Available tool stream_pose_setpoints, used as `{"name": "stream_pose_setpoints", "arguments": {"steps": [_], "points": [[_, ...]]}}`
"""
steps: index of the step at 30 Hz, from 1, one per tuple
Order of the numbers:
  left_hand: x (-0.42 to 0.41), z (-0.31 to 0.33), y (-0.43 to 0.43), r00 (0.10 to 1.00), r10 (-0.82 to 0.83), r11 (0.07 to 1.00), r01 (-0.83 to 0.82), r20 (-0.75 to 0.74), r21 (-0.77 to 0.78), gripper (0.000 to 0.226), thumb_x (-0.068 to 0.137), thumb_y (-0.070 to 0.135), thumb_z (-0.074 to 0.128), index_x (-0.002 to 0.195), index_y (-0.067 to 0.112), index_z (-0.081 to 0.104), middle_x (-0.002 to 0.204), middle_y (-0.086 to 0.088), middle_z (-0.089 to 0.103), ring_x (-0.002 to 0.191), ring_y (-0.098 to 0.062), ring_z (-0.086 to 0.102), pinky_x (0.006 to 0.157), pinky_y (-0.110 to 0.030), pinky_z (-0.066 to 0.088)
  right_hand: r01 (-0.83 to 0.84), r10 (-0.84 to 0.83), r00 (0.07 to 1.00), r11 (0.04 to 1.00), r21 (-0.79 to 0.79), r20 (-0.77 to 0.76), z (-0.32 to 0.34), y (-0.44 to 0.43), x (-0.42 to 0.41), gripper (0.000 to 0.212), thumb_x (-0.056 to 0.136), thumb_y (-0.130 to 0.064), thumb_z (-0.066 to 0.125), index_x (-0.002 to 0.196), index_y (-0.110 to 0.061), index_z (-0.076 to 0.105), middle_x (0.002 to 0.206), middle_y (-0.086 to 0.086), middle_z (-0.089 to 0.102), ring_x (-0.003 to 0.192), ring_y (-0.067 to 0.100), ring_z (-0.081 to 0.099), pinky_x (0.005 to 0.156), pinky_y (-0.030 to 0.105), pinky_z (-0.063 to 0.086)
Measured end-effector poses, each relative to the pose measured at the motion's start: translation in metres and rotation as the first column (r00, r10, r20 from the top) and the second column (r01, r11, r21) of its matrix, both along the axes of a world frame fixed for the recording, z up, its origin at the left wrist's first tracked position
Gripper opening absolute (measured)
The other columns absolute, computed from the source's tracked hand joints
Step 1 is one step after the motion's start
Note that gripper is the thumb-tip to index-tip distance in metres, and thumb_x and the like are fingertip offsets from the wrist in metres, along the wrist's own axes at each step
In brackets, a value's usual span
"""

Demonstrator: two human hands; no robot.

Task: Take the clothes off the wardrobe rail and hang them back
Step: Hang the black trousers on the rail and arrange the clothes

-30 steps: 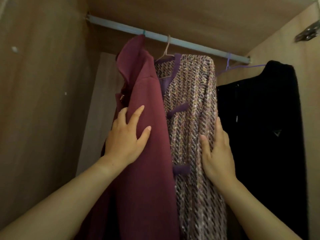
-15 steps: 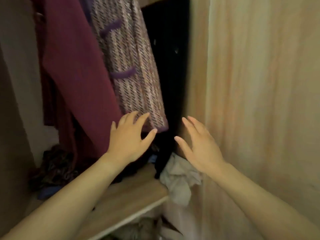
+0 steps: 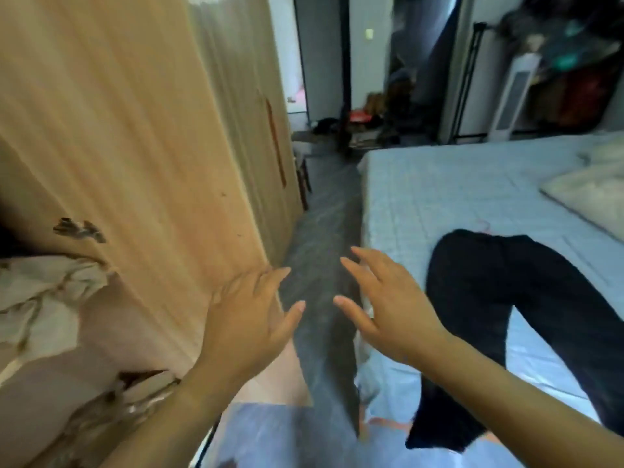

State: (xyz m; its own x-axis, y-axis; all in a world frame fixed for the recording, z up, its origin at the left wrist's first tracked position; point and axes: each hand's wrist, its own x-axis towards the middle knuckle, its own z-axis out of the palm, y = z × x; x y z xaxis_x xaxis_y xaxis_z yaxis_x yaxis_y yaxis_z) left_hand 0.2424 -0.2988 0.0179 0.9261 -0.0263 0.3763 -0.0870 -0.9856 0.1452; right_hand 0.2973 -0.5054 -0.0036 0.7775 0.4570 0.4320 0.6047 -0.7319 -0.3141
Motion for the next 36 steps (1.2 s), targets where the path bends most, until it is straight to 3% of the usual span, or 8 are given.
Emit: {"name": "stream_pose_setpoints", "arguments": {"steps": [3, 6, 13, 19, 24, 30, 36], "points": [[0.049, -0.026, -0.054, 0.982, -0.175, 0.985, 0.174, -0.071, -0.017, 0.058, 0.083, 0.061, 0.038, 0.123, 0.024, 0.058, 0.12, -0.003, 0.061, 0.111, -0.025, 0.058, 0.09, -0.05, 0.047, 0.155, -0.156, 0.986, 0.988, -0.024, -0.063, -0.027, -0.064, 0.008, 0.058, 0.09, -0.054, 0.038, 0.129, -0.012, 0.052, 0.137, 0.012, 0.049, 0.125, 0.033, 0.047, 0.092, 0.052, 0.045], [0.098, -0.05, -0.109, 0.939, -0.326, 0.945, 0.327, -0.112, -0.014, 0.057, 0.083, 0.059, 0.039, 0.121, 0.022, 0.06, 0.119, -0.004, 0.061, 0.11, -0.025, 0.059, 0.091, -0.056, 0.045, 0.309, -0.315, 0.94, 0.949, -0.06, -0.133, -0.048, -0.122, 0.016, 0.059, 0.09, -0.056, 0.035, 0.131, -0.016, 0.049, 0.138, 0.009, 0.047, 0.127, 0.03, 0.045, 0.094, 0.053, 0.044], [0.218, -0.088, -0.233, 0.783, -0.568, 0.817, 0.574, -0.253, -0.059, 0.063, 0.084, 0.062, 0.029, 0.126, 0.023, 0.056, 0.125, -0.003, 0.058, 0.114, -0.025, 0.056, 0.096, -0.054, 0.042, 0.586, -0.623, 0.742, 0.782, -0.212, -0.248, -0.082, -0.235, 0.056, 0.064, 0.089, -0.059, 0.027, 0.131, -0.016, 0.051, 0.139, 0.006, 0.047, 0.128, 0.026, 0.044, 0.097, 0.051, 0.043], [0.307, -0.111, -0.321, 0.651, -0.694, 0.697, 0.714, -0.309, -0.062, 0.067, 0.086, 0.062, 0.021, 0.131, 0.023, 0.05, 0.125, 0.002, 0.056, 0.111, -0.02, 0.055, 0.096, -0.05, 0.042, 0.692, -0.747, 0.589, 0.664, -0.285, -0.308, -0.101, -0.304, 0.103, 0.069, 0.089, -0.062, 0.02, 0.133, -0.017, 0.048, 0.14, 0.005, 0.046, 0.129, 0.025, 0.043, 0.1, 0.051, 0.041], [0.368, -0.14, -0.376, 0.644, -0.683, 0.703, 0.708, -0.344, -0.069, 0.063, 0.087, 0.061, 0.022, 0.13, 0.024, 0.05, 0.124, 0.003, 0.056, 0.111, -0.019, 0.054, 0.095, -0.049, 0.043, 0.683, -0.747, 0.57, 0.662, -0.309, -0.342, -0.119, -0.364, 0.16, 0.071, 0.087, -0.062, 0.02, 0.137, -0.017, 0.045, 0.145, 0.004, 0.04, 0.134, 0.022, 0.036, 0.105, 0.049, 0.036], [0.439, -0.19, -0.427, 0.733, -0.521, 0.822, 0.568, -0.437, -0.028, 0.07, 0.085, 0.064, 0.018, 0.133, 0.023, 0.048, 0.128, -0.002, 0.054, 0.113, -0.022, 0.054, 0.096, -0.049, 0.043, 0.551, -0.633, 0.666, 0.774, -0.311, -0.395, -0.161, -0.445, 0.266, 0.066, 0.089, -0.056, 0.028, 0.13, -0.011, 0.052, 0.138, 0.01, 0.049, 0.127, 0.028, 0.045, 0.096, 0.051, 0.045], [0.499, -0.251, -0.484, 0.791, -0.316, 0.932, 0.363, -0.524, -0.014, 0.072, 0.083, 0.064, 0.016, 0.134, 0.023, 0.047, 0.132, -0.003, 0.052, 0.117, -0.024, 0.051, 0.095, -0.05, 0.043, 0.384, -0.494, 0.729, 0.868, -0.315, -0.473, -0.221, -0.523, 0.384, 0.069, 0.088, -0.058, 0.023, 0.131, -0.011, 0.051, 0.139, 0.011, 0.047, 0.13, 0.029, 0.042, 0.097, 0.051, 0.043]]}}
